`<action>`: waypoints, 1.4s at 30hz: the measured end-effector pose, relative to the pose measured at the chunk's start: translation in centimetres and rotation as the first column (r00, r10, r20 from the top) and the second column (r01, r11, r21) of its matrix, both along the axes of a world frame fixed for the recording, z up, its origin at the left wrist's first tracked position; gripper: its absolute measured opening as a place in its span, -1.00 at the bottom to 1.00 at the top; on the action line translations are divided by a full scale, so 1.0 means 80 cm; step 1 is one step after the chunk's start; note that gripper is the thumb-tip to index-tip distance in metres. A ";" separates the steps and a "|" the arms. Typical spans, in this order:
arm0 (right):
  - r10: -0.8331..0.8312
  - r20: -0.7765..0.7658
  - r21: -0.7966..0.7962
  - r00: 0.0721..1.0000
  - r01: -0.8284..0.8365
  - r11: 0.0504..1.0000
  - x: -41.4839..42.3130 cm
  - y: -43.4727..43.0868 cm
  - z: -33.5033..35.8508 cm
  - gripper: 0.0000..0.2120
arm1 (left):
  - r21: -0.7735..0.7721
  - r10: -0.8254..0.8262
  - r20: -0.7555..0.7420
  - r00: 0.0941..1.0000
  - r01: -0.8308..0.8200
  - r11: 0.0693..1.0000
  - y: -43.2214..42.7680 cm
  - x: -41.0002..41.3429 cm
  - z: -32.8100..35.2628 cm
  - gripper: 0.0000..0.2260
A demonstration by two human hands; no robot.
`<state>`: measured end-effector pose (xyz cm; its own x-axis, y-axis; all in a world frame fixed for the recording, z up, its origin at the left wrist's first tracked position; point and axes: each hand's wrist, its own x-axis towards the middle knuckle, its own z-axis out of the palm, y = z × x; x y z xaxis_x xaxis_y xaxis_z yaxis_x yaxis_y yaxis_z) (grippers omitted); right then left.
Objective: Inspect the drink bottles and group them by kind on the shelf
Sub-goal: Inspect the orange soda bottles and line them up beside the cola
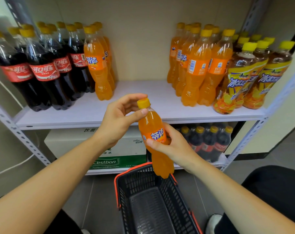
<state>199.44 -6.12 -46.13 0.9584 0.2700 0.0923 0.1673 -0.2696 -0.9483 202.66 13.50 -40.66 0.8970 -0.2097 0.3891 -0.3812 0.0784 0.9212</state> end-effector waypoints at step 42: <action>0.215 -0.137 0.069 0.967 -0.208 0.976 0.000 -0.009 0.007 -0.32 | -0.065 0.045 0.032 0.998 -0.043 0.997 0.009 -0.003 -0.005 -0.78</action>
